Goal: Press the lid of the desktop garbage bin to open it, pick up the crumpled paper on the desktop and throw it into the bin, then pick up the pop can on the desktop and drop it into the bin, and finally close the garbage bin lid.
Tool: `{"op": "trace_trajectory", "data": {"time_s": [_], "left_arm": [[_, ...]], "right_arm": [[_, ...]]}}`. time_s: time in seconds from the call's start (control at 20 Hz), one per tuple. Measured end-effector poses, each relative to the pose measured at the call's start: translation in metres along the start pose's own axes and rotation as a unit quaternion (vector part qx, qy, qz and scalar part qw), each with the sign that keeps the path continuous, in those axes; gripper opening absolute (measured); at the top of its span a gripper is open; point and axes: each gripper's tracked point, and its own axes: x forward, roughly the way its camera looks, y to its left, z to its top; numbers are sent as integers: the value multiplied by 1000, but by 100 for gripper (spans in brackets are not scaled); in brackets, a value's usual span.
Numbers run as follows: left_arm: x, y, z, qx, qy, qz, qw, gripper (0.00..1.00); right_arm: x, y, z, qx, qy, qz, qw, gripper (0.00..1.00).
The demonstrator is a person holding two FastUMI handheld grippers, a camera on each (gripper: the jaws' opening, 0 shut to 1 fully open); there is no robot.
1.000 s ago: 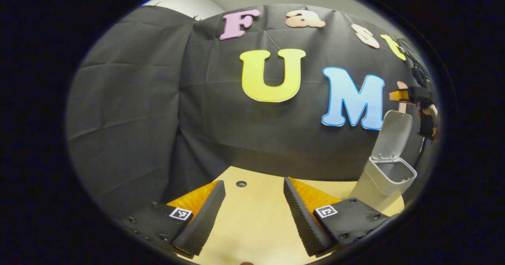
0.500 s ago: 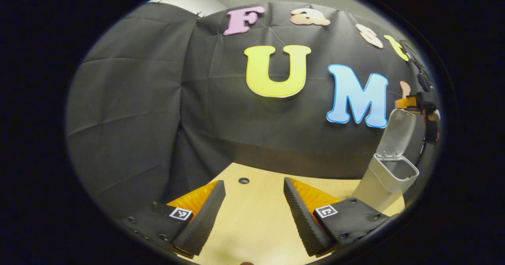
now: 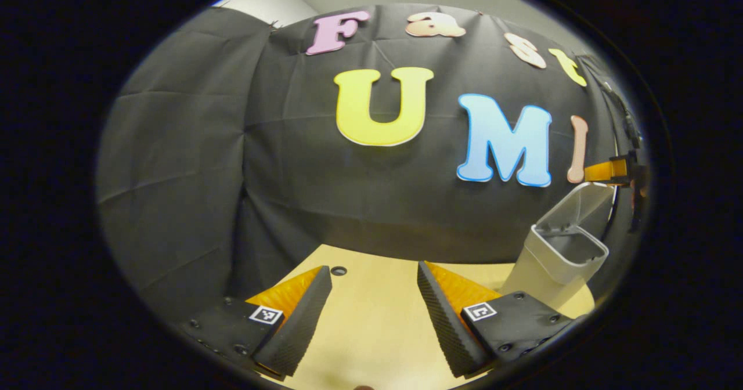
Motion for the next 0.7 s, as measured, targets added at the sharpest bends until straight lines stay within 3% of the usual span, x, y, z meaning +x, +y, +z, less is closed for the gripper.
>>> {"op": "trace_trajectory", "data": {"time_s": [0.1,0.2,0.25,0.4,0.7], "left_arm": [[-2,-23,-7,31,3,-22,999,97],[-4,-40,-9,28,2,-43,999,99],[-4,-48,-9,22,3,-50,998,94],[3,-63,-10,14,5,-61,998,99],[9,-74,-10,15,6,-72,997,97]], "right_arm": [[-8,-1,-20,9,5,-5,1000,83],[-10,-3,-37,11,14,-9,1000,83],[-10,-5,-46,9,18,-12,1000,83],[-11,-7,-69,12,30,-17,999,83],[-8,-11,-109,-4,51,-28,998,82]]}}
